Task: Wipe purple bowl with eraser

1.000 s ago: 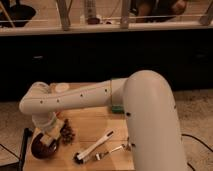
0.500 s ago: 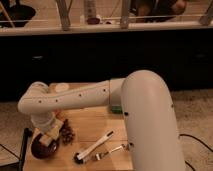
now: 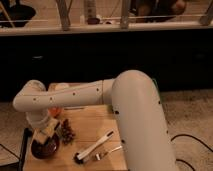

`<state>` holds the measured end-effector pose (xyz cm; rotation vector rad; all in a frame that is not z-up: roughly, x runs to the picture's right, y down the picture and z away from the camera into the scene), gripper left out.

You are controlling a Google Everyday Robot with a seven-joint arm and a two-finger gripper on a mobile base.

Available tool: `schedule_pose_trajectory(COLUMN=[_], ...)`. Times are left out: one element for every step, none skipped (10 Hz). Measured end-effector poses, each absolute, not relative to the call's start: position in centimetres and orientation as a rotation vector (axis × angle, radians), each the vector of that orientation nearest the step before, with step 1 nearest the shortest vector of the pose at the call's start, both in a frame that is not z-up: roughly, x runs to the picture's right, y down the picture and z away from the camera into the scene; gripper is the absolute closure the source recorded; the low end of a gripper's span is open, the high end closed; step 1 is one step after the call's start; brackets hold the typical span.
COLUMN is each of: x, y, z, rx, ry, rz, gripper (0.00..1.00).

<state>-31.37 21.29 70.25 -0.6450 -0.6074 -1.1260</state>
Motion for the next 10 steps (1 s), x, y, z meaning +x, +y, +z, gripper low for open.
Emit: schedule_pose_trajectory(x=[-32.4, -33.9, -34.9, -35.6, -35.8, -35.9, -35.9, -35.2, -34.1, -32.7], y=[21.3, 21.4, 21.8, 22.4, 23.5, 24.4, 25.3, 26.3, 26.9, 27.2], z=[70.2, 69.8, 69.3, 68.8, 67.9, 67.1, 66.2, 65.2, 64.8, 64.7], rx=[-0.635, -0.619, -0.611, -0.607, -0.611, -0.615, -0.620, -0.631, -0.648, -0.667], ry=[-0.626, -0.654, -0.670, -0.684, -0.693, -0.697, -0.698, -0.696, -0.687, -0.674], rz=[-1.147, -1.185, -1.221, -1.251, -1.288, -1.312, -1.326, -1.336, -1.330, -1.314], gripper=[1.00, 1.00, 1.00, 1.00, 1.00, 1.00, 1.00, 1.00, 1.00, 1.00])
